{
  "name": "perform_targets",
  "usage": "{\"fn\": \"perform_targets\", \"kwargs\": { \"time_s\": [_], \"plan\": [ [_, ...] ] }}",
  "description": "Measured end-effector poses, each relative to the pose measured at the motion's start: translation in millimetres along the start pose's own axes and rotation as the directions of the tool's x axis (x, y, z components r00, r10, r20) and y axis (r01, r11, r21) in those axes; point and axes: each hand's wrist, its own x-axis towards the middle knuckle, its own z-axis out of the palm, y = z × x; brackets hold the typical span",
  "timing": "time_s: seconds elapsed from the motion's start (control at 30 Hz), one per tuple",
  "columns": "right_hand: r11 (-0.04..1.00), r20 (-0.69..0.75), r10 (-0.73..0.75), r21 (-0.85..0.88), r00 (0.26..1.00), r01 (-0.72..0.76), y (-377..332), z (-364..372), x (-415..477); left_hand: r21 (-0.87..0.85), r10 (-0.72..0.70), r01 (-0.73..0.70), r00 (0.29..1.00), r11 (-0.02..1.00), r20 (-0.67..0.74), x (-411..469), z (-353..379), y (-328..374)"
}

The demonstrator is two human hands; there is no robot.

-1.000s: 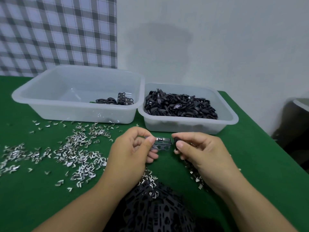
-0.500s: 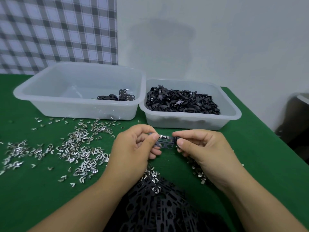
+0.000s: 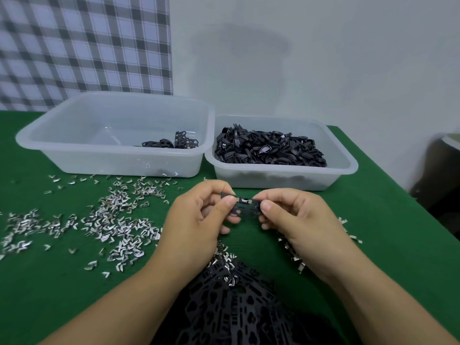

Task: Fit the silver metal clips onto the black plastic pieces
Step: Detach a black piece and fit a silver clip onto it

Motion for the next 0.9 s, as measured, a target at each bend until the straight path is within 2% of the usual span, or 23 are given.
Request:
{"fn": "perform_targets", "kwargs": {
  "time_s": [0.2, 0.3, 0.37, 0.43, 0.53, 0.67, 0.73, 0.77, 0.83, 0.9],
  "plan": [
    [0.994, -0.046, -0.062, -0.093, 0.997, 0.058, -1.7, 1.5, 1.9, 0.015, -0.002, 0.002, 1.000, 1.000, 0.031, -0.6, 1.1, 0.8],
    [0.987, -0.084, -0.098, -0.133, 0.992, 0.087, 0.0, 6.5, 3.3, 0.003, -0.030, 0.030, 1.000, 1.000, -0.011, -0.1, 0.6, -0.7],
    [0.963, -0.127, -0.183, -0.223, 0.975, 0.152, 0.5, 9.0, 1.1, -0.026, -0.057, 0.056, 0.997, 0.998, -0.047, 0.4, 0.4, -1.3],
    [0.912, -0.210, -0.313, -0.339, 0.926, 0.231, -1.5, 10.0, -3.7, -0.074, -0.076, 0.073, 0.996, 0.995, -0.049, -1.0, 0.7, 1.5],
    [0.827, -0.324, -0.509, -0.441, 0.797, 0.349, -16.7, 14.4, -1.9, -0.170, -0.107, 0.093, 0.991, 0.981, -0.077, -1.7, -0.2, 8.1],
    [0.774, -0.290, -0.593, -0.462, 0.751, 0.433, -58.8, 38.4, 41.4, -0.115, -0.130, 0.116, 0.984, 0.987, -0.124, 5.1, -2.5, 13.9],
    [0.750, -0.233, -0.598, -0.499, 0.767, 0.434, -79.3, 53.7, 72.6, 0.001, -0.146, 0.147, 0.985, 0.989, -0.091, 8.5, -5.5, 20.0],
    [0.749, -0.176, -0.570, -0.514, 0.803, 0.419, -86.8, 60.5, 86.9, 0.075, -0.159, 0.164, 0.985, 0.984, -0.065, 9.8, -8.1, 23.0],
    [0.765, -0.045, -0.451, -0.534, 0.892, 0.360, -92.3, 70.2, 106.8, 0.229, -0.177, 0.176, 0.984, 0.958, -0.014, 11.0, -14.6, 28.5],
    [0.788, 0.005, -0.367, -0.529, 0.930, 0.314, -88.9, 73.0, 108.9, 0.377, -0.193, 0.165, 0.980, 0.912, 0.040, 8.8, -20.2, 33.2]
  ]
}}
